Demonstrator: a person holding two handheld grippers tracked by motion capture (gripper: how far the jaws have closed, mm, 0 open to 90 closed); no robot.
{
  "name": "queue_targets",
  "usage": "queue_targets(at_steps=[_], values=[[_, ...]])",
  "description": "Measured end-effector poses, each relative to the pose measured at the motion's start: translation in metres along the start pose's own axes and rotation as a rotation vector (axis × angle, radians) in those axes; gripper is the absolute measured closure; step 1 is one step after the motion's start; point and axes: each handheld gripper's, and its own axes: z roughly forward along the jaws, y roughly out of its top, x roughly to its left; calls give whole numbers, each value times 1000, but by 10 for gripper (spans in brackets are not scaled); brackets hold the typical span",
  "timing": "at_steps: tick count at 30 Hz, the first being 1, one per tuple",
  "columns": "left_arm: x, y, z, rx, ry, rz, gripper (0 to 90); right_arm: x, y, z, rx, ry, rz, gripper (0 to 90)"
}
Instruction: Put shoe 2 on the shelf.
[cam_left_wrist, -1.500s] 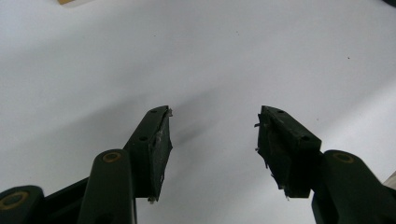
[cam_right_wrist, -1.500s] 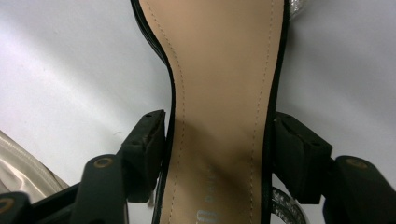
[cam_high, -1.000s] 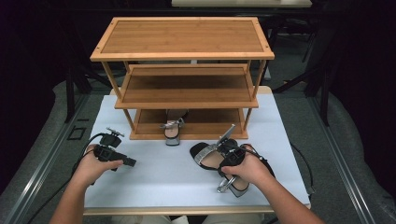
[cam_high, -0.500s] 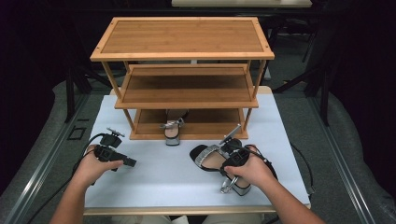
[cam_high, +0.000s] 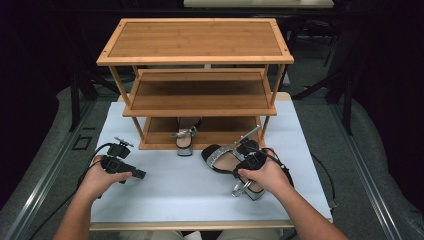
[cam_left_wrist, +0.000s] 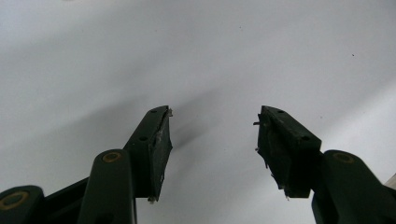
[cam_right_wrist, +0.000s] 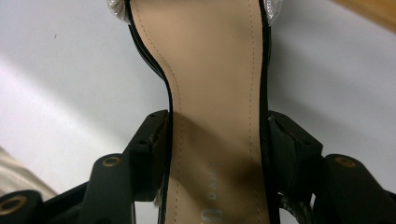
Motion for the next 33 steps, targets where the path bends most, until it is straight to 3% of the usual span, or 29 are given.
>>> queue_targets(at_steps=[5, 6, 7, 20, 23, 30, 33], values=[[0, 0, 2, 3, 0, 2, 442, -3, 11, 5, -20, 2, 35, 429], [0, 0, 2, 5, -1, 2, 442, -4, 14, 7, -17, 3, 34, 429], [0, 0, 2, 5, -1, 2, 442, -6, 16, 11, -48, 4, 12, 429], [2, 0, 3, 10, -2, 0, 442, -14, 30, 21, -59, -32, 103, 428], [1, 0, 4, 11, -6, -4, 442, -16, 31, 23, -53, -15, 100, 427], [1, 0, 5, 16, -4, 3, 442, -13, 31, 27, -39, -39, 120, 418], [1, 0, 5, 16, -4, 2, 442, -14, 32, 25, -34, -13, 124, 411]])
